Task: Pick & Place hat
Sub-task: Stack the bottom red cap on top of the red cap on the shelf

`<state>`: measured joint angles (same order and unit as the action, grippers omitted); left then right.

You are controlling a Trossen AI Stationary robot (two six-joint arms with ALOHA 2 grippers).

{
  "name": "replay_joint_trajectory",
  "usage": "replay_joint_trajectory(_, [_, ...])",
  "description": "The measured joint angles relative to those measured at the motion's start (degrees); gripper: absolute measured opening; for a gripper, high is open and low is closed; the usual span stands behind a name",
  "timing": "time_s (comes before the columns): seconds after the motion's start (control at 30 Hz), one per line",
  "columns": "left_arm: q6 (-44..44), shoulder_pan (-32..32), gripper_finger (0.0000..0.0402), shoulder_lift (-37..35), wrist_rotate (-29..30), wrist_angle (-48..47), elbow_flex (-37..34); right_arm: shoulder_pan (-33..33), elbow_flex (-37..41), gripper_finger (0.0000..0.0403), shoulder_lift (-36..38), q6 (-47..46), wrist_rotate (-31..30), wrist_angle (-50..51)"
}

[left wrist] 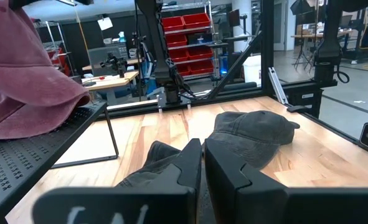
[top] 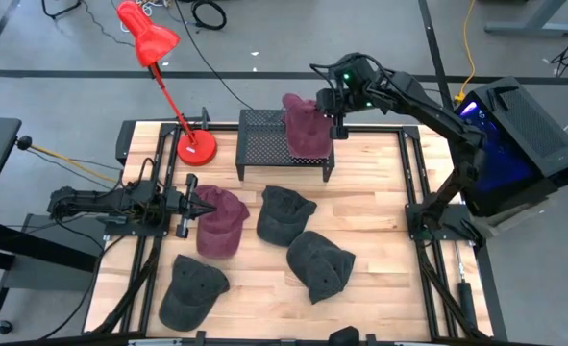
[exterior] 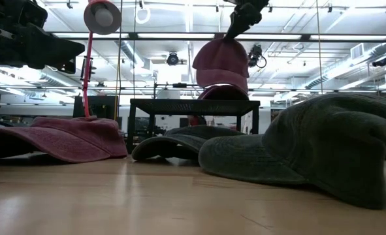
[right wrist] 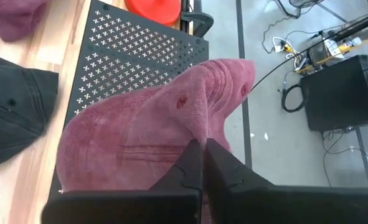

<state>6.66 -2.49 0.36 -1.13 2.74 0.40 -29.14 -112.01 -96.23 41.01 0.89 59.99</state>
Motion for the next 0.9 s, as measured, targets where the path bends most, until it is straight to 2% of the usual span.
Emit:
replay_joint_trajectory(0.23, [0.0,0.0,0.0028,0.0,0.0,0.0,0.0,-0.3,0.0,0.0,-1.3,0.0,-1.0,-0.4])
replay_joint_trajectory(0.43, [0.0,0.0,0.0028,0.0,0.0,0.0,0.0,-0.4,0.0,0.0,-1.9,-0.1,-4.9,-1.1])
replay_joint_trajectory(0.9, [0.0,0.0,0.0028,0.0,0.0,0.0,0.0,-0.9,0.0,0.0,-2.2,-1.6,-4.5,-2.0])
